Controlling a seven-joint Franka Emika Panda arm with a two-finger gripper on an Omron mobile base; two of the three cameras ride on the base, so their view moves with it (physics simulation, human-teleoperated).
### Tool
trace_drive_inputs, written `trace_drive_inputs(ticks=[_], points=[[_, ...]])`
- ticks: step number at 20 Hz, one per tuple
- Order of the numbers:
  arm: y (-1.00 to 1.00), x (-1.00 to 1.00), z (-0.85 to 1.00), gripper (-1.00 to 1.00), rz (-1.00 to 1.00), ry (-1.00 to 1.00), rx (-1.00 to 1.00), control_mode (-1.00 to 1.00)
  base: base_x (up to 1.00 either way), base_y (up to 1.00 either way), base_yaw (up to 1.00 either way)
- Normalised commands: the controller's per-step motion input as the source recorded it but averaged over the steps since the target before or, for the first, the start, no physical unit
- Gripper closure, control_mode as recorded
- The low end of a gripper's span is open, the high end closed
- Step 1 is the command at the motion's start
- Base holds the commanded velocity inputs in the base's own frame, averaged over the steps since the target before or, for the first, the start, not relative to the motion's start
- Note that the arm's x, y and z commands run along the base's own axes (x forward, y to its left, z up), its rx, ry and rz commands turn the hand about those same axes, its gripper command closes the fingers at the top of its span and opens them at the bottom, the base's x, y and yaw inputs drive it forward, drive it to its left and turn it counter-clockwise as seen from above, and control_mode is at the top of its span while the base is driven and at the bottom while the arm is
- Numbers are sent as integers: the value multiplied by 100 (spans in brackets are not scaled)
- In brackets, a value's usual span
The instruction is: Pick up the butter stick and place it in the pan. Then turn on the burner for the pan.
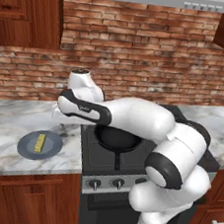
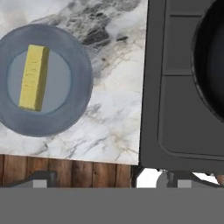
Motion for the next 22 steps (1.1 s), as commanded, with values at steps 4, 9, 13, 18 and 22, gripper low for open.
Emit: trace_drive_inputs(ticks=[4,9,13,18,22], points=[[48,19,-34,-100,0,0,0,-100,0,0,0],[59,19,-22,-100,0,0,0,-100,0,0,0],[38,23,-18,-100,-2,0,0,-100,0,0,0],[37,19,-23,-100,0,0,0,-100,0,0,0],[34,17,-25,-100,0,0,0,-100,0,0,0]])
